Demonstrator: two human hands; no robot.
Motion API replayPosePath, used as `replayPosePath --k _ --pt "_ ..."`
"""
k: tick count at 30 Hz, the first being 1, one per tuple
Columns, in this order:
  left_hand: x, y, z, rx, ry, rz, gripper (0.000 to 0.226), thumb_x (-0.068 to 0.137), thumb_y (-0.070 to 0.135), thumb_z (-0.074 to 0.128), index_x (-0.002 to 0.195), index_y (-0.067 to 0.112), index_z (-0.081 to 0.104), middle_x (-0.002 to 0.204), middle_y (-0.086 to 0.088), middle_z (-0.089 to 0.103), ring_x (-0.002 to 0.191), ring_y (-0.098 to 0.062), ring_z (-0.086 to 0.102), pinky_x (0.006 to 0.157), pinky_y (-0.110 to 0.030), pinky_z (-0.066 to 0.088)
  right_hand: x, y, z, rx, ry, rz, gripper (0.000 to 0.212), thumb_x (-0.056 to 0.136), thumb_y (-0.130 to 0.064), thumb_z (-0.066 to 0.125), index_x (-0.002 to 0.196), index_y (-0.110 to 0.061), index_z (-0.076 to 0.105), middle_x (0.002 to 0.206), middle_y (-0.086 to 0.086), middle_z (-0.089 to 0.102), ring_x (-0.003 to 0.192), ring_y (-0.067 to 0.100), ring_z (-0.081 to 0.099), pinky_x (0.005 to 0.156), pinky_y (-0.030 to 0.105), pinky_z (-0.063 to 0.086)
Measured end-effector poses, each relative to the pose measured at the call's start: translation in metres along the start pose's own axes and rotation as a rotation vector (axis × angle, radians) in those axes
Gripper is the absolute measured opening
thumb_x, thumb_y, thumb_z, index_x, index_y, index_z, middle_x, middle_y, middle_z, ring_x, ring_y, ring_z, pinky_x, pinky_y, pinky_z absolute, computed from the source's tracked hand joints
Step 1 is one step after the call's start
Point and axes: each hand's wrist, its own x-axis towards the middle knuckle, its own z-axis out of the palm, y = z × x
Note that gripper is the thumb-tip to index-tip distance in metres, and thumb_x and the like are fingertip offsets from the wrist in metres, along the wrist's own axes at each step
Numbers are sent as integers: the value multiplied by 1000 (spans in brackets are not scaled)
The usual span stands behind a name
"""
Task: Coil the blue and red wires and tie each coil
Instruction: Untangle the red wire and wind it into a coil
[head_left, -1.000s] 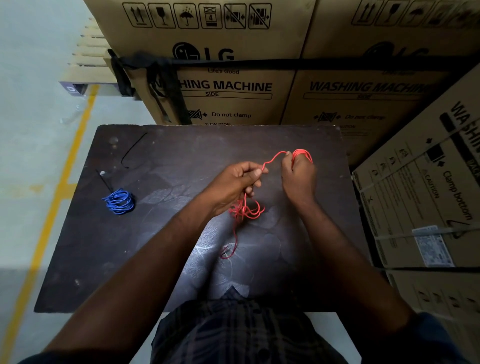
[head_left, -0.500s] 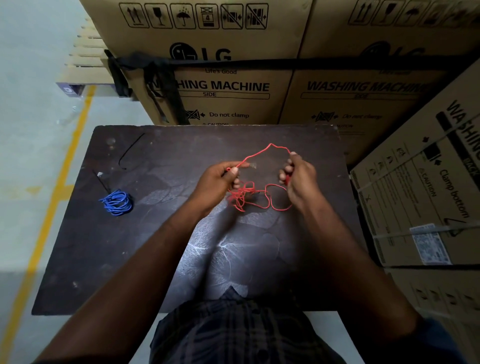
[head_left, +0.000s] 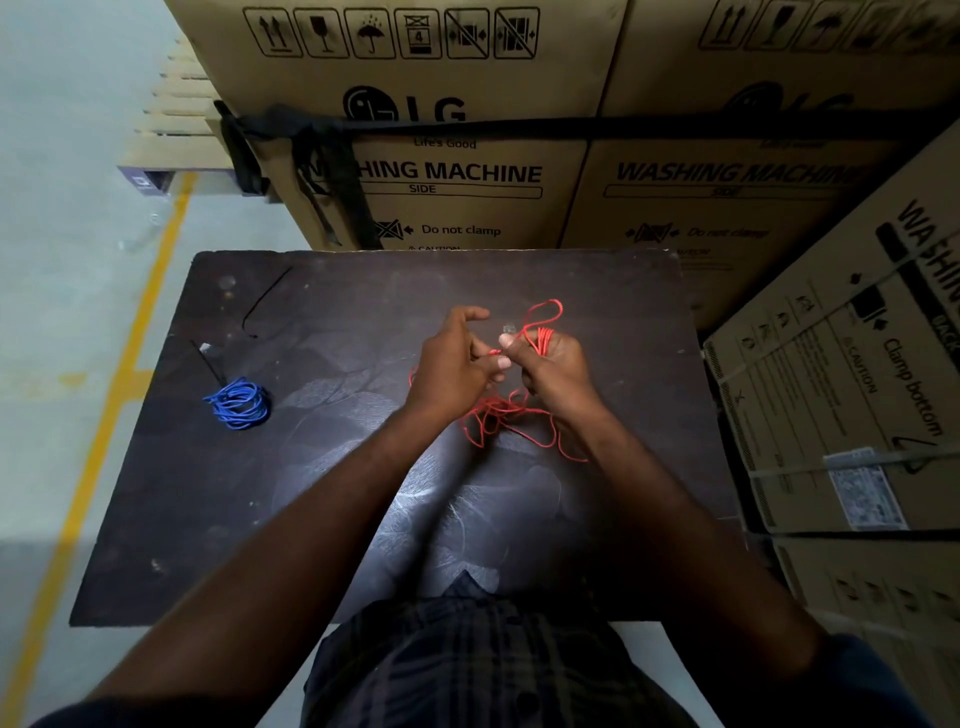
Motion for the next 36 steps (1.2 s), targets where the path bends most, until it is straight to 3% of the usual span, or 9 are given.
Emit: replayPosePath --k 6,11,15,19,23,28,30,32,36 --pt "-2 -8 3 31 9 -13 18 82 9 75 81 21 62 67 0 70 60 -11 69 67 -29 58 8 0 -3 -19 129 5 46 91 -23 64 48 -22 47 42 -12 32 39 6 26 40 21 24" --pt "1 -11 0 132 -2 -34 16 87 13 68 76 24 65 70 -2 71 62 -13 68 65 -27 54 7 4 -4 -21 145 -7 45 89 -20 67 50 -23 45 43 -14 32 41 6 25 41 21 24" --pt "-3 -3 5 -206 -20 -181 16 97 7 56 84 13 63 73 -3 66 51 1 59 53 -15 49 7 6 2 -33 178 -58 32 87 -15 69 59 -10 52 50 -12 44 47 3 34 48 19 32" --pt "-6 8 11 -462 -20 -436 24 102 15 48 82 16 62 71 4 65 47 1 56 48 -12 45 1 14 7 -62 211 -82 22 84 -13 71 81 8 64 69 14 64 60 6 53 56 18 43" --pt "-1 11 7 -560 -65 -568 30 102 5 38 81 16 56 66 5 57 40 -1 47 43 -13 40 1 10 -8 -88 202 -102 16 83 -3 70 73 -11 61 59 -14 59 57 -4 49 58 13 42" --pt "-1 0 -12 -918 -377 -774 40 91 -14 20 86 10 52 59 4 47 29 2 31 30 -7 28 7 1 -30 -173 171 -139 5 84 -2 69 79 -5 69 67 -6 62 60 -6 54 61 13 45" --pt "-1 -7 -18 -691 -461 -658 34 96 -9 28 89 12 53 63 4 46 31 3 28 30 -8 24 6 2 -31 -179 150 -123 14 84 -2 69 77 -15 68 70 -7 63 62 -7 55 64 12 45" --pt "2 -12 -21 -277 -445 -432 23 102 8 41 90 15 60 66 4 50 35 1 31 35 -12 28 6 7 -31 -208 119 -90 19 84 -4 70 76 -21 67 70 -8 63 62 -6 56 66 14 45" --pt "15 -26 -27 47 -221 -156 24 102 13 46 85 16 63 68 1 57 37 0 42 45 -18 41 6 19 -30 -287 -9 3 13 81 -10 75 87 -10 63 81 -5 65 72 1 59 73 19 47"
